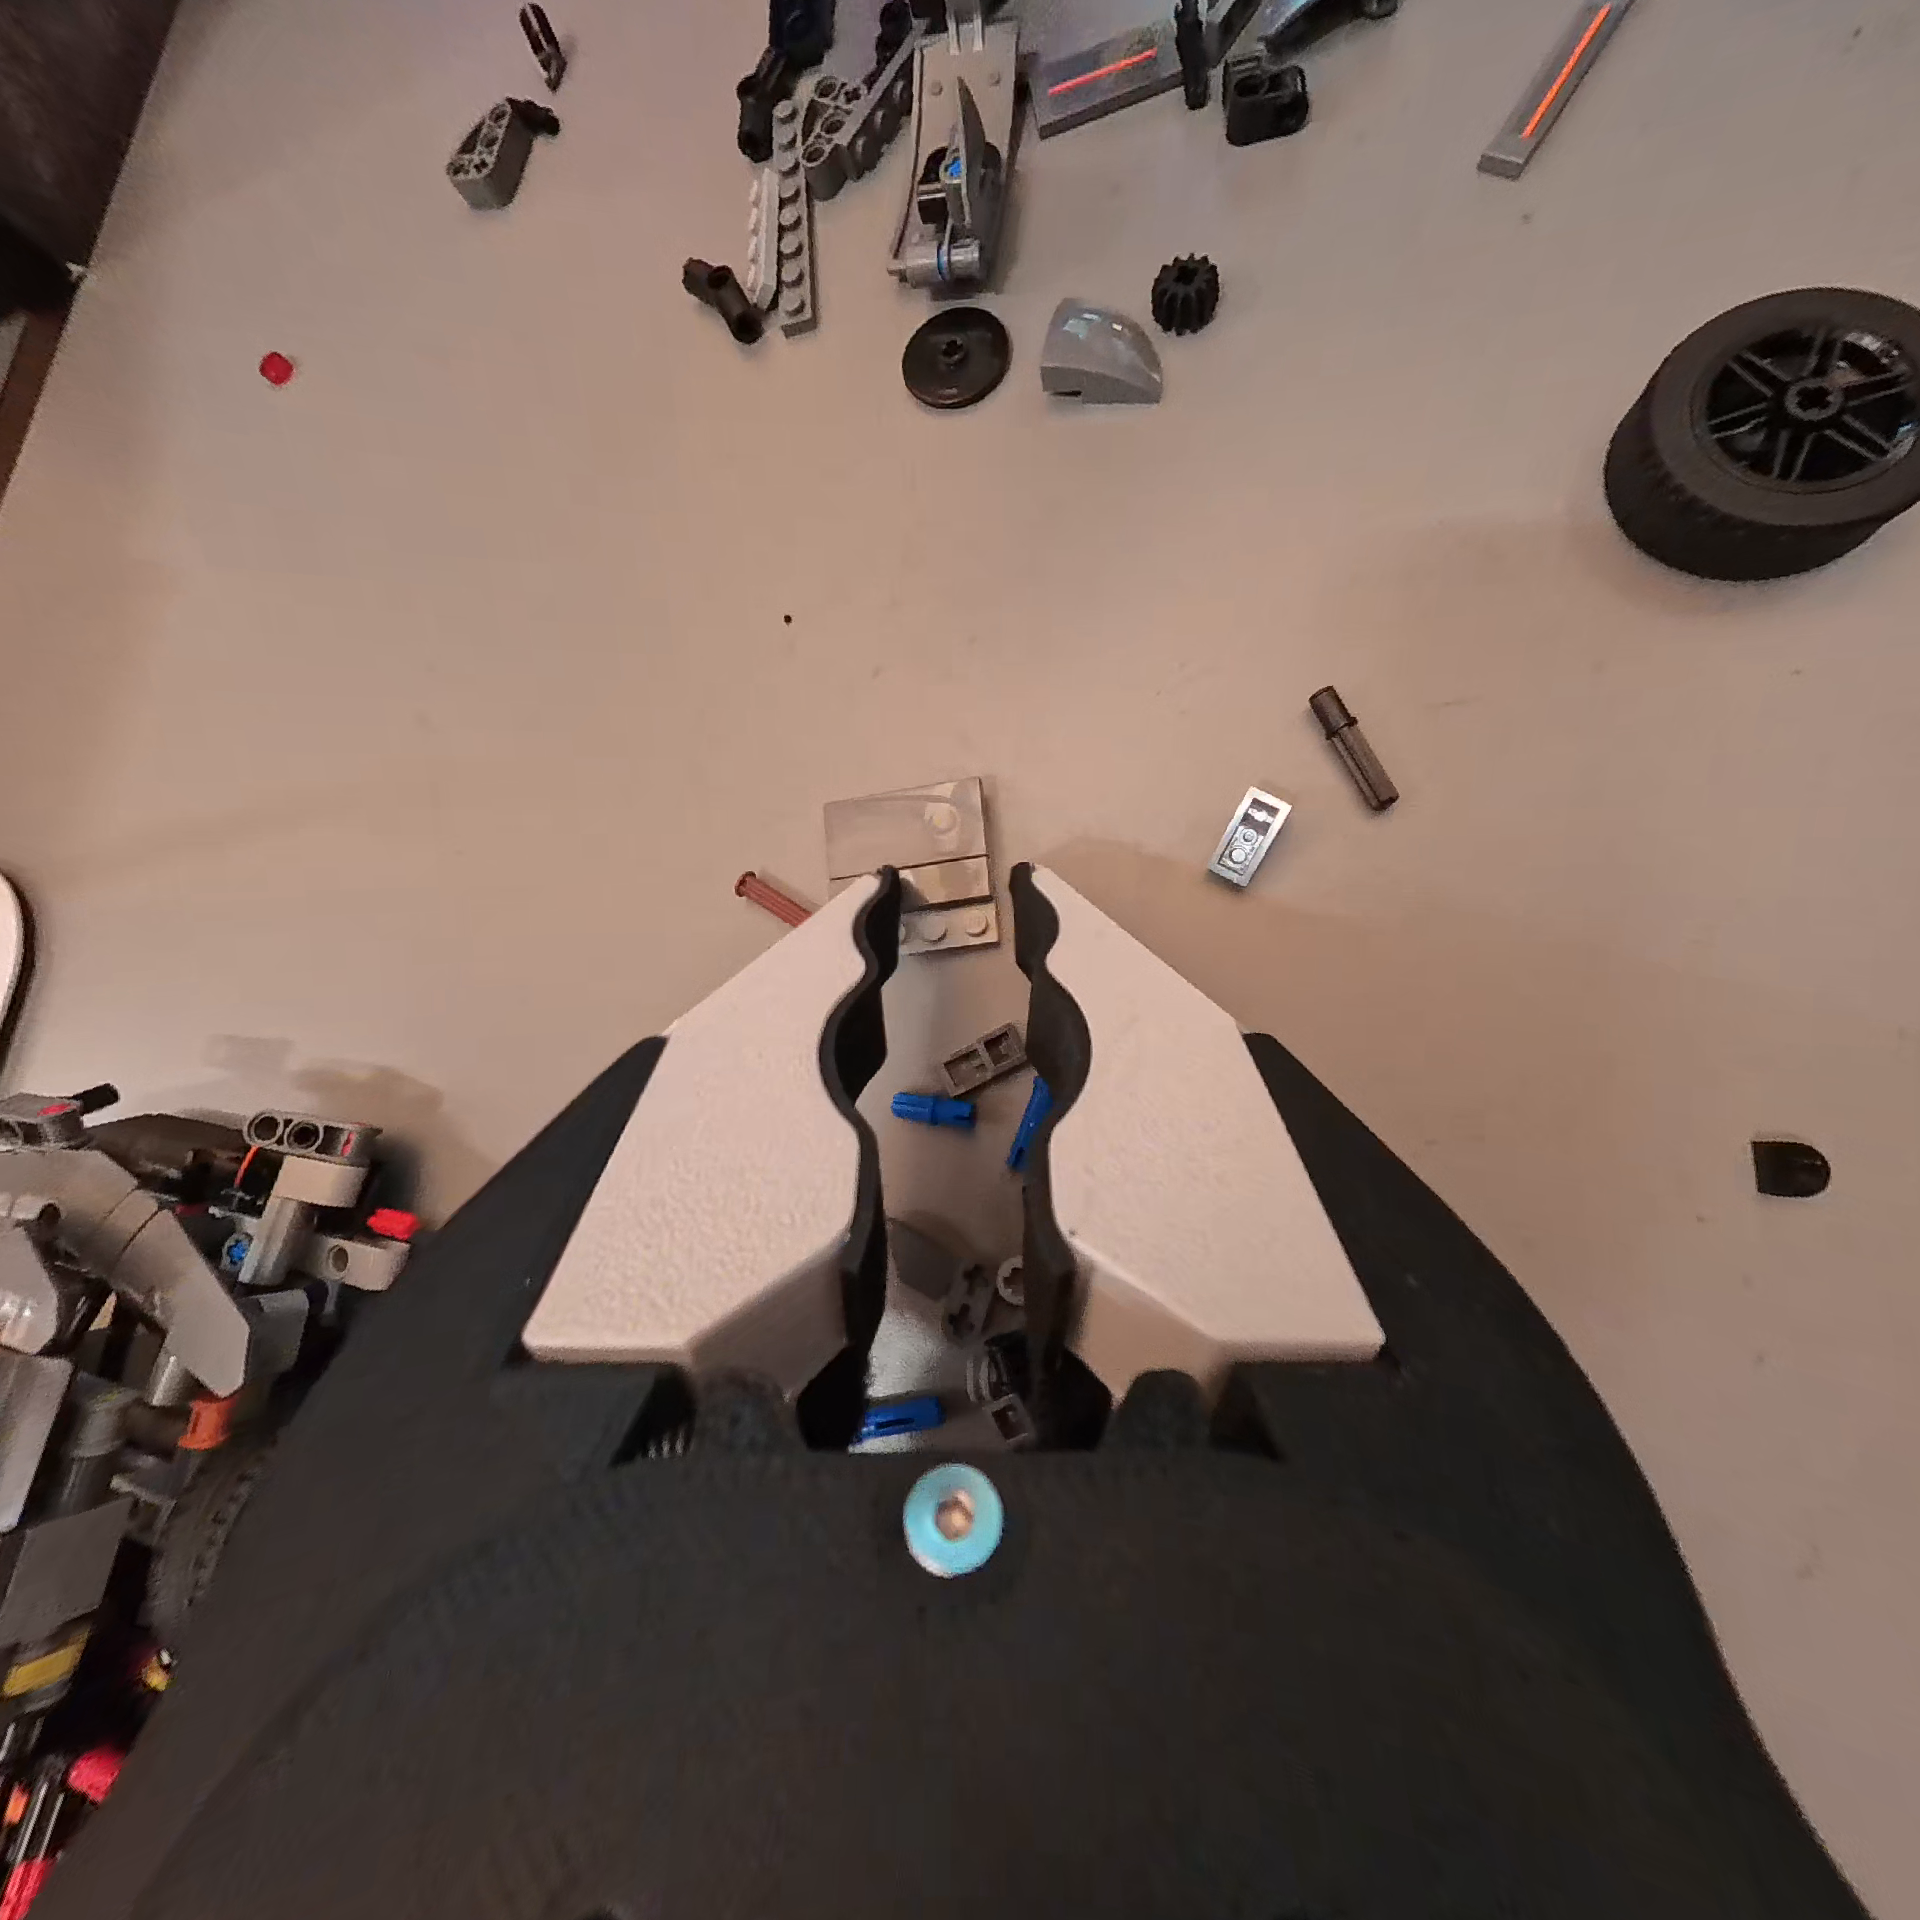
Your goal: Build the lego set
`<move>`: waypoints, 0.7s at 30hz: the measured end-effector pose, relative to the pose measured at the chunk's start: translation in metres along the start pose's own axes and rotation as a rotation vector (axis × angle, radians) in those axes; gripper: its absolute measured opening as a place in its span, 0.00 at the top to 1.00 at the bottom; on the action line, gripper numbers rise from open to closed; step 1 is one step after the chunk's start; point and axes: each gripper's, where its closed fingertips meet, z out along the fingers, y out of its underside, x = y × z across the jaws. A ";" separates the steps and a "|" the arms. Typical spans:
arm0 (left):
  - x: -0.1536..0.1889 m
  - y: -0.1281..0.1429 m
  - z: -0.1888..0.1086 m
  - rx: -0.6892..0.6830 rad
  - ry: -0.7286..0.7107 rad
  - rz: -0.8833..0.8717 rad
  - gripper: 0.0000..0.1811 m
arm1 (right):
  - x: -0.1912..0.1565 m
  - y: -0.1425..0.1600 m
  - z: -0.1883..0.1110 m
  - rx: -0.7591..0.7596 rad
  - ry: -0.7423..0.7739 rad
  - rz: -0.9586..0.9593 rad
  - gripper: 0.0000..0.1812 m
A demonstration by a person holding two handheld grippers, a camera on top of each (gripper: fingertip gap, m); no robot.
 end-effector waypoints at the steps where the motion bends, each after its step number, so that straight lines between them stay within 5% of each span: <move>1: 0.000 0.000 0.000 -0.002 0.001 0.001 0.90 | 0.000 0.001 0.003 -0.011 0.001 -0.008 0.94; 10: 0.001 0.000 0.000 0.003 0.011 0.000 0.90 | 0.006 -0.006 0.006 0.062 -0.022 0.032 0.88; 21: 0.001 0.000 0.000 0.014 0.014 0.006 0.90 | -0.012 -0.001 0.002 0.070 -0.169 0.056 0.96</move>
